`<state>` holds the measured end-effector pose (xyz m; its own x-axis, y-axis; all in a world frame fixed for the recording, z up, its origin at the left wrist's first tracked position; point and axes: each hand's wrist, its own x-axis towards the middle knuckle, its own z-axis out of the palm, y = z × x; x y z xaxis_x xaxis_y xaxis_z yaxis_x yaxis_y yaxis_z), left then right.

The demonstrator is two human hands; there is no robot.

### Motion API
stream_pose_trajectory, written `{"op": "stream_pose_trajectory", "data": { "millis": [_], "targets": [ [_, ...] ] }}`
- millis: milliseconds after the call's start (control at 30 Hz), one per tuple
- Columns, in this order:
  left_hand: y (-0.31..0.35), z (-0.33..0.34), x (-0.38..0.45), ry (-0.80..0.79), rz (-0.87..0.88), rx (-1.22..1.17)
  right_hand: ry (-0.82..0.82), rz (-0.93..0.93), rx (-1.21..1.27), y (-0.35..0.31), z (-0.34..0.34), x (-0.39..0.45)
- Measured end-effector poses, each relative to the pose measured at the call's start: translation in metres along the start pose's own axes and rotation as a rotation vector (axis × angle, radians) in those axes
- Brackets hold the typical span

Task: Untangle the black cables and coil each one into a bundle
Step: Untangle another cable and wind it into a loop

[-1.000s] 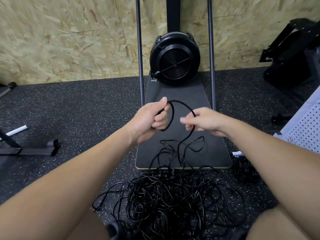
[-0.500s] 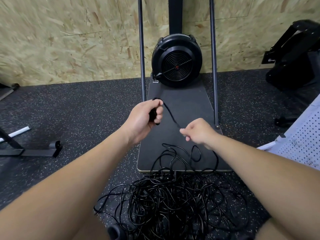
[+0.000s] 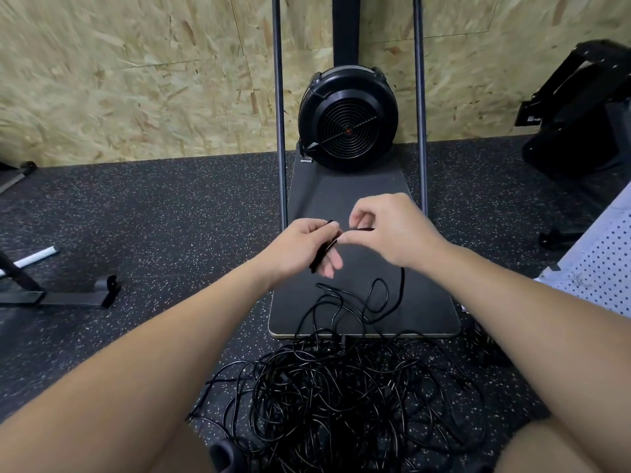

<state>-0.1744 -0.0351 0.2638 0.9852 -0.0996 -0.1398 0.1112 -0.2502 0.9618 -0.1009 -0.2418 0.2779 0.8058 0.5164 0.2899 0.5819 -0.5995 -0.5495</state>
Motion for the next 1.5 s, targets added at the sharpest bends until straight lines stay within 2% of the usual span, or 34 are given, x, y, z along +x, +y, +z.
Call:
{"op": "stream_pose_trajectory", "data": {
  "millis": [200,300,400,533,600,700,800,867,933,1100,1200,1300,1367,1433,1500],
  "targets": [
    [0.002,0.001,0.001,-0.157,-0.042,-0.157,-0.148,0.003,0.357,0.013,-0.01,0.004],
    [0.009,-0.004,-0.004,-0.189,-0.031,-0.272,-0.147,0.044,0.466,0.023,-0.014,0.007],
    [0.017,-0.003,-0.006,-0.105,-0.032,-0.4,-0.102,0.208,0.456,0.039,-0.009,0.006],
    [0.02,-0.005,-0.005,0.008,0.013,-0.534,-0.329,0.458,0.389,0.068,0.01,-0.005],
    [0.02,-0.006,-0.005,0.047,0.024,-0.562,-0.378,0.541,0.445,0.079,0.023,-0.012],
    [0.017,-0.009,-0.002,0.116,0.05,-0.561,-0.332,0.747,0.68,0.084,0.036,-0.015],
    [0.01,-0.012,0.002,0.17,0.054,-0.526,-0.198,0.825,0.654,0.082,0.046,-0.009],
    [0.006,-0.013,0.004,0.193,0.052,-0.488,-0.149,0.797,0.582,0.075,0.053,-0.006],
    [0.003,-0.014,0.005,0.225,0.057,-0.486,-0.188,0.711,0.441,0.064,0.059,-0.005],
    [-0.001,-0.014,0.009,0.285,0.06,-0.453,-0.432,0.261,-0.166,0.027,0.06,-0.006],
    [-0.004,-0.012,0.01,0.273,0.079,-0.416,-0.596,0.078,-0.191,0.003,0.047,-0.007],
    [-0.005,-0.008,0.009,0.235,0.073,-0.346,-0.63,-0.117,-0.118,-0.012,0.027,-0.006],
    [-0.006,-0.005,0.008,0.211,0.052,-0.193,-0.589,-0.202,-0.078,-0.015,0.014,-0.005],
    [-0.006,-0.003,0.007,0.209,0.048,0.04,-0.483,-0.194,0.015,-0.011,0.004,-0.006],
    [-0.003,0.0,0.008,0.173,0.035,0.096,-0.34,-0.167,0.077,-0.003,-0.001,-0.006]
  ]
}}
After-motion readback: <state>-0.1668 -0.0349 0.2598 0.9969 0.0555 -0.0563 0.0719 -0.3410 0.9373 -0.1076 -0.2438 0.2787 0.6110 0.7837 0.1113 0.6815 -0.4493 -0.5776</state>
